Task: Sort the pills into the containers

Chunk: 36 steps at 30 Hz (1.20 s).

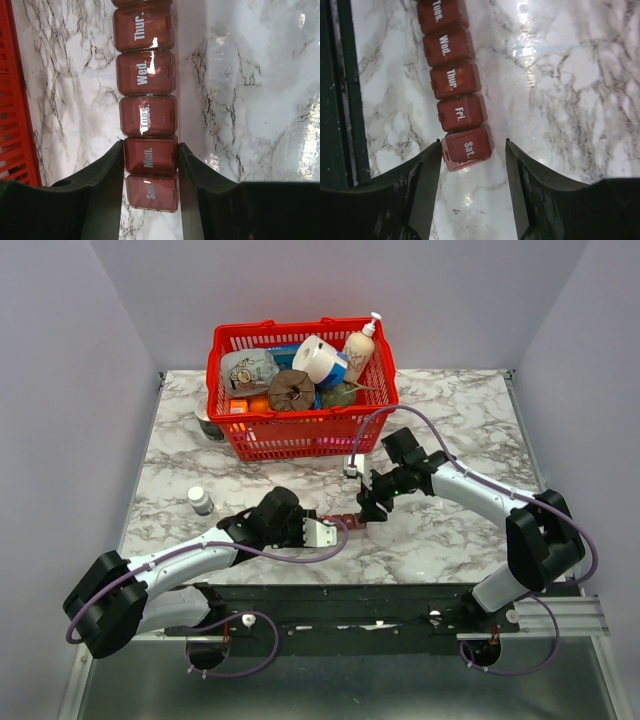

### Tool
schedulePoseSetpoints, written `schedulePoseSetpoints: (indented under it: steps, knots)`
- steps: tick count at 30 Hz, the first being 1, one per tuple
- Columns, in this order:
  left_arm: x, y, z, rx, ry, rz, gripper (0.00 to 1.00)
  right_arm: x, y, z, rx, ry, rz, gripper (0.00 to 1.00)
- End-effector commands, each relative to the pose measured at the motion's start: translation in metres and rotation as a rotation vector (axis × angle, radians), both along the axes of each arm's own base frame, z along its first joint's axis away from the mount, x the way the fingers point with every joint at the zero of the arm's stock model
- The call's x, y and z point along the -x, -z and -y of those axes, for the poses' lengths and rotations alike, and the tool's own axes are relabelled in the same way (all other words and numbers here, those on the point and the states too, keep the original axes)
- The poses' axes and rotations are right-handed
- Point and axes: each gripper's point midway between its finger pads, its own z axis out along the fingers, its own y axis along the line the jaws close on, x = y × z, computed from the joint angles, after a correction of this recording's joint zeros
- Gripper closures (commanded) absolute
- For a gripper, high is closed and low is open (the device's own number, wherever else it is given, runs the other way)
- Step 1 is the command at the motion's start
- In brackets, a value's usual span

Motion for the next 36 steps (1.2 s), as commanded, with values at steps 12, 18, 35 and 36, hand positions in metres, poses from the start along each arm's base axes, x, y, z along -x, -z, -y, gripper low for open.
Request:
schedulePoseSetpoints:
  steps: [12,18,35,36]
  knots:
    - [0.004,-0.007,0.016,0.071,0.042,-0.007,1.00,-0.063,0.001,0.016,0.070,0.269,0.229,0.65]
    - [0.003,-0.001,0.018,0.063,0.036,-0.031,1.00,-0.066,0.005,0.015,0.084,0.288,0.210,0.66]
    - [-0.023,0.024,0.017,-0.029,-0.129,-0.079,0.69,-0.026,-0.091,0.031,-0.214,0.157,0.243,0.30]
    - [-0.024,0.021,0.017,-0.019,-0.132,-0.073,0.60,-0.026,-0.091,0.033,-0.215,0.159,0.244,0.30]
